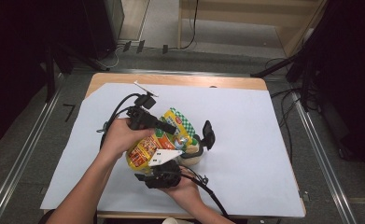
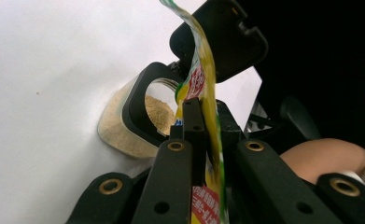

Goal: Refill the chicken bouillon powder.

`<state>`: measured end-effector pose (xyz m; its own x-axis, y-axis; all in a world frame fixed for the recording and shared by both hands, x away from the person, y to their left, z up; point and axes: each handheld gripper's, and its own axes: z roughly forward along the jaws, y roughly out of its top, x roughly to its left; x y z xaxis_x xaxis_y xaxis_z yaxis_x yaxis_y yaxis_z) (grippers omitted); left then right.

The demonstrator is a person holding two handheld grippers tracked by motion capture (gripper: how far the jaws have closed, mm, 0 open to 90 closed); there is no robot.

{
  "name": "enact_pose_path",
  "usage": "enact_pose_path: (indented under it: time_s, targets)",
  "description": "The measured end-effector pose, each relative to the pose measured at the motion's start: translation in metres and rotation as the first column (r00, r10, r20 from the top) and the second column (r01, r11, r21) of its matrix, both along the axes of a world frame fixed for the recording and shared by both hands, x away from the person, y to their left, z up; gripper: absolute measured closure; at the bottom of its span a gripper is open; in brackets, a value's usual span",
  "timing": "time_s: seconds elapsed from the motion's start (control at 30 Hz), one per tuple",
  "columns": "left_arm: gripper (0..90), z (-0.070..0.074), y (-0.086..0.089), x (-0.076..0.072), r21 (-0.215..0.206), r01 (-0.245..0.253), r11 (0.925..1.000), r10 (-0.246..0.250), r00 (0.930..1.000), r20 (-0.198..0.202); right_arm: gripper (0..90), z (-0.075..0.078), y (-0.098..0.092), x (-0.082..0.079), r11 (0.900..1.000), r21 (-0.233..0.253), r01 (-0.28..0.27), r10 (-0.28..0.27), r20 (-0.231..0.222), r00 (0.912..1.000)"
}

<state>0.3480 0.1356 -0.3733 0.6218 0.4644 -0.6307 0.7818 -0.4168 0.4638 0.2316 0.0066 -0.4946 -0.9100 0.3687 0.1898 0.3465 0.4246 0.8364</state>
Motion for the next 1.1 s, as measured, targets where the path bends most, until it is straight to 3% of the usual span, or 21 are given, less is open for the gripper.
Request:
enact_pose_path:
  time_s: [0.07,0.2,0.87,1.1]
  targets:
    - [87.9,0.003,0.004,0.0,0.003,-0.001,1.0,0.001,1.0,0.004,55.9,0.0,-0.003,0.003,1.0,0.0,0.026,-0.026,-0.026,0.9993]
    - [87.9,0.007,0.009,0.0,-0.008,-0.002,1.0,0.002,0.9999,0.012,55.3,-0.002,-0.004,0.006,0.999,-0.009,0.045,-0.045,-0.027,0.9986]
    - [88.9,0.019,0.032,-0.006,-0.046,0.026,0.9986,-0.025,0.9995,0.021,54.1,-0.003,0.0,0.001,0.999,-0.026,0.03,-0.03,0.002,0.9996]
    - [89.2,0.026,0.047,-0.007,-0.083,0.014,0.9964,-0.011,0.9993,0.035,53.6,-0.002,0.0,0.001,0.999,-0.015,0.033,-0.033,0.01,0.9994]
